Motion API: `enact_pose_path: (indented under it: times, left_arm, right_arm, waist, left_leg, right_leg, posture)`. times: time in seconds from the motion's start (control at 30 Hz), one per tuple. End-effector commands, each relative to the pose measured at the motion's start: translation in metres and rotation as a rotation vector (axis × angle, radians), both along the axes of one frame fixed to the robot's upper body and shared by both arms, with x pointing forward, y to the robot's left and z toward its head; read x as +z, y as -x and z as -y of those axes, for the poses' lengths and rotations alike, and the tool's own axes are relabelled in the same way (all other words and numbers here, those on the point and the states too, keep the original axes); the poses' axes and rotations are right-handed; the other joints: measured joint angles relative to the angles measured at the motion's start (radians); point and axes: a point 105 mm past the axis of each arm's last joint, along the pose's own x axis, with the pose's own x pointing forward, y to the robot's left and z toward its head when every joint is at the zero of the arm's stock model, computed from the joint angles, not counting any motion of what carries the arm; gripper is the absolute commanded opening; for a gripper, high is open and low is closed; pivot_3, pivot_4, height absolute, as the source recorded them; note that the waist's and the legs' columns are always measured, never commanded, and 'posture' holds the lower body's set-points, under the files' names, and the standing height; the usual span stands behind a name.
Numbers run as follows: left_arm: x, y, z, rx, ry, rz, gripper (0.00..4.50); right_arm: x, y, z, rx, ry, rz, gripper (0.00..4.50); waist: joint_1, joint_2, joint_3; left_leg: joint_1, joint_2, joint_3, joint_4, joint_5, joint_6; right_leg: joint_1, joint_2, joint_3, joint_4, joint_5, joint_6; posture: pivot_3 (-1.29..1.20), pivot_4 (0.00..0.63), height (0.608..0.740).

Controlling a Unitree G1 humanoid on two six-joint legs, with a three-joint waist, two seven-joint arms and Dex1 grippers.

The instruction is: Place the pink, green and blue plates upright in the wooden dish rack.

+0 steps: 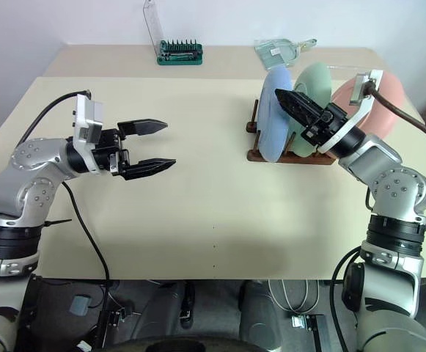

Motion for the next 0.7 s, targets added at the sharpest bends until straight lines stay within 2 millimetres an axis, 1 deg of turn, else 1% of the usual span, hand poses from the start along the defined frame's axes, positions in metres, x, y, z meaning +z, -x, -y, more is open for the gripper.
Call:
enact_pose_path:
  times: [0.03,0.23,0.37,0.53,0.63,0.67,0.7]
  left_arm:
    - [0.01,0.005,0.001,-0.008,-0.005,0.051,4.5]
    - [0.01,0.005,0.002,-0.015,0.0,0.044,4.5]
    - [0.01,0.004,0.002,-0.018,0.002,0.044,4.5]
    - [0.009,0.004,0.003,-0.021,0.004,0.043,4.5]
    - [0.009,0.003,0.004,-0.023,0.004,0.045,4.5]
    - [0.009,0.004,0.004,-0.026,0.005,0.046,4.5]
    - [0.01,0.004,0.006,-0.031,0.008,0.047,4.5]
  right_arm:
    - [0.014,0.004,0.0,-0.013,0.013,0.077,4.47]
    - [0.022,0.005,0.0,-0.04,0.043,0.137,4.47]
    - [0.029,0.01,-0.001,-0.029,0.054,0.181,4.47]
    - [0.052,0.022,0.007,-0.027,0.029,0.282,4.47]
    - [0.066,0.025,0.017,-0.049,-0.017,0.31,4.47]
    - [0.072,0.026,0.024,-0.07,-0.038,0.32,4.24]
    - [0.079,0.025,0.034,-0.114,-0.059,0.33,3.93]
  waist:
    - [0.0,0.0,0.0]
    - [0.0,0.0,0.0]
    - [0.0,0.0,0.0]
    - [0.0,0.0,0.0]
    - [0.001,0.0,0.0]
    - [0.001,0.0,0.0]
    - [0.001,0.0,0.0]
  left_leg:
    - [0.0,0.0,0.0,0.0,0.0,0.0]
    - [0.0,0.0,0.0,0.0,0.0,0.0]
    - [0.0,0.0,0.0,0.0,0.0,0.0]
    - [0.0,0.0,0.0,0.0,0.0,0.0]
    - [0.0,0.0,0.0,0.0,0.0,0.0]
    - [0.0,0.0,0.0,0.0,0.0,0.0]
    - [0.0,0.0,0.0,0.0,0.0,0.0]
  right_leg:
    - [0.0,0.0,0.0,0.0,0.0,0.0]
    - [0.0,0.0,0.0,0.0,0.0,0.0]
    - [0.0,0.0,0.0,0.0,0.0,0.0]
    - [0.0,0.0,0.0,0.0,0.0,0.0]
    - [0.0,0.0,0.0,0.0,0.0,0.0]
    - [0.0,0.0,0.0,0.0,0.0,0.0]
    - [0.0,0.0,0.0,0.0,0.0,0.0]
  posture:
    - [0.0,0.15,0.724]
    - [0.0,0.15,0.724]
    - [0.0,0.15,0.724]
    - [0.0,0.15,0.724]
    - [0.0,0.15,0.724]
    - [0.0,0.15,0.724]
    - [0.0,0.15,0.724]
